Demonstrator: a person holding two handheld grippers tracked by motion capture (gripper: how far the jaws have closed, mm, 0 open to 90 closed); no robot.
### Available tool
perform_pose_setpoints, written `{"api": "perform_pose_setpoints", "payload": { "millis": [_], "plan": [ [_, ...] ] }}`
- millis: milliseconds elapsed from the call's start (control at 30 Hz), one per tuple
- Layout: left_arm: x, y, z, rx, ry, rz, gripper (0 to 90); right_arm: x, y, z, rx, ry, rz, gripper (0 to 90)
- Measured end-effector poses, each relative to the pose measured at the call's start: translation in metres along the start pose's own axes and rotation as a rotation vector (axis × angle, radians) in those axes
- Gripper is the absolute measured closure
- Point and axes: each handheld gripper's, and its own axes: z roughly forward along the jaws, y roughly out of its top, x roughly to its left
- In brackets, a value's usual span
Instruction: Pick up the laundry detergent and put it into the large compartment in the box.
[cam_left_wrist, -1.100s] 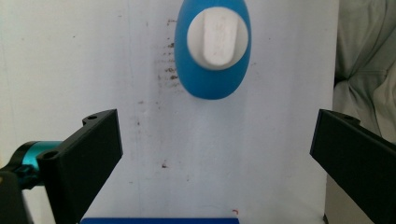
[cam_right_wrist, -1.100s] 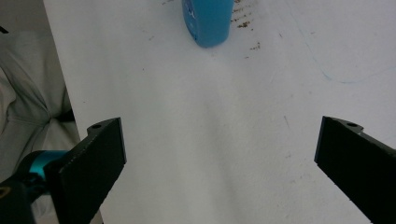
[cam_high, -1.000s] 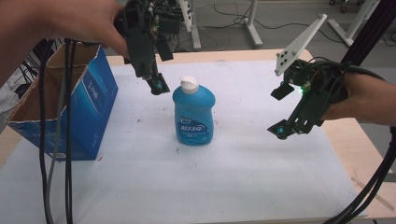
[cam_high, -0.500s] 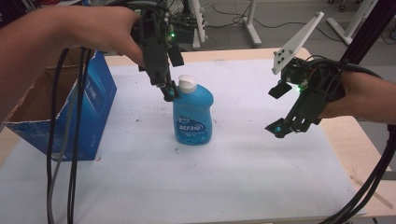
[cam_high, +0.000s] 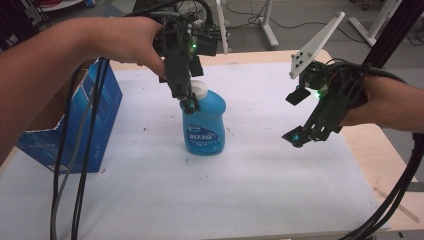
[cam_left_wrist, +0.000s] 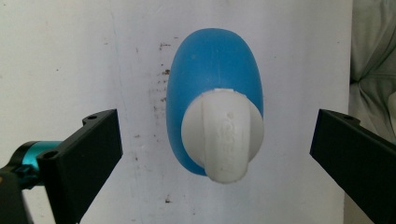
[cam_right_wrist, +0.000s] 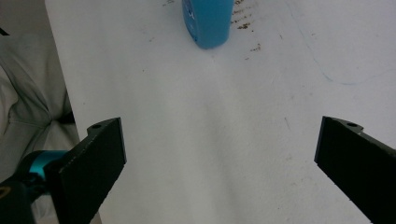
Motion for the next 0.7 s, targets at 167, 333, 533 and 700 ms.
{"api": "perform_pose_setpoints", "payload": {
  "millis": [167, 333, 533, 700],
  "plan": [
    [0.002, 0.002, 0.008, 0.010, -0.015, 0.002, 2.3, -0.001, -0.001, 0.001, -0.003, 0.006, 0.002, 1.1],
    [0.004, 0.003, 0.014, 0.009, -0.023, 0.002, 2.3, -0.002, -0.001, 0.002, -0.002, 0.008, 0.002, 1.1],
    [0.006, 0.004, 0.021, 0.003, -0.032, 0.002, 2.3, -0.003, -0.003, 0.003, -0.006, 0.012, 0.005, 1.1],
    [0.007, 0.004, 0.028, 0.014, -0.036, 0.008, 2.3, -0.004, -0.004, 0.003, -0.009, 0.012, 0.006, 1.1]
  ]
}}
